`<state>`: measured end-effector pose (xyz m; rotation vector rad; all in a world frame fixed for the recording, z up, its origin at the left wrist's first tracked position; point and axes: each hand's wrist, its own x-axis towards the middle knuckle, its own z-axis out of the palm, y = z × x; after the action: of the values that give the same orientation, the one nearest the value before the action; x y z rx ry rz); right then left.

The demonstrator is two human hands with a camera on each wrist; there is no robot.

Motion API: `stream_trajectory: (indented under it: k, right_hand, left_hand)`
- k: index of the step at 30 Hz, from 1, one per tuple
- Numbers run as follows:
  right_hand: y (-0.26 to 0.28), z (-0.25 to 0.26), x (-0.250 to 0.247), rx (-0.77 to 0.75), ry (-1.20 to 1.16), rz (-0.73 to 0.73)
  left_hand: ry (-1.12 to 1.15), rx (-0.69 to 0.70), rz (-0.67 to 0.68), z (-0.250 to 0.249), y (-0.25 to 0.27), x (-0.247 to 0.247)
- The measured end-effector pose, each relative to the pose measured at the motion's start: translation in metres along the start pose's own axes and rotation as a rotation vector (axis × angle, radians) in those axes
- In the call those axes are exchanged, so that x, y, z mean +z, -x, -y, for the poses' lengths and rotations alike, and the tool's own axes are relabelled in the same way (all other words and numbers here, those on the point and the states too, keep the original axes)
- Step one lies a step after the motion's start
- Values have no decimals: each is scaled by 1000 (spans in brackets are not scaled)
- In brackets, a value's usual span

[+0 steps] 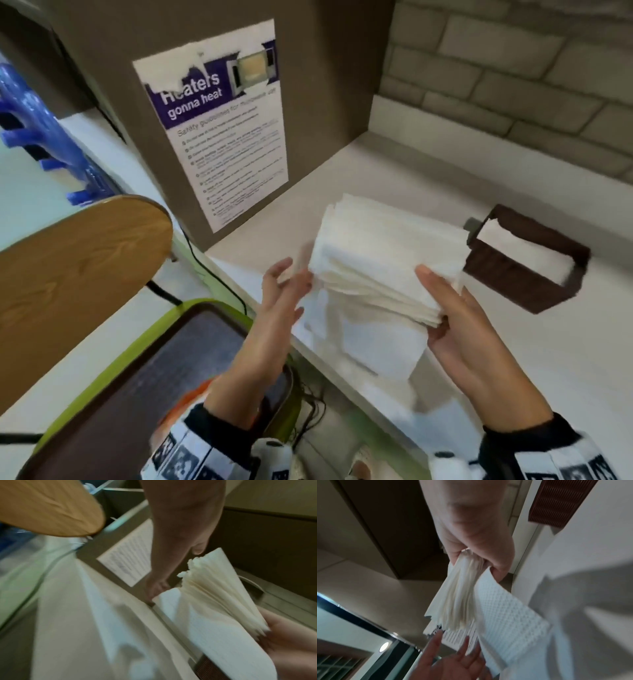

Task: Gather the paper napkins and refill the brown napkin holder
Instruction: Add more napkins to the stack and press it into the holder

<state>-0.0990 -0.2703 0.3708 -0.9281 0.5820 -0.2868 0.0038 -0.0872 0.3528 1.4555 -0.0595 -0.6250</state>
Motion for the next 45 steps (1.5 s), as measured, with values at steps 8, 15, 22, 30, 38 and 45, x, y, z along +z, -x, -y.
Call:
stream_trajectory:
  k: [8,15,22,30,38,45]
  right_hand:
    - [10,54,-66,-141,-154,-181]
    - [26,71,-95,-104,-130,-139]
    - [32,62,-112,-62,-146,-230]
    - [27,38,-114,-34,-25,-481]
    - [15,30,-105,-169,-274,-243]
    - [16,25,-113,-141,-26,-329]
  left_hand:
    - [-63,-175,296,4,0,114]
    - [294,-287,643,9,-15,190]
    - [453,-171,659,20,-15,219]
    - [437,-215,477,17,-33,218]
    - [458,-200,546,19,-28,224]
    - [305,-155,528,29,-37,216]
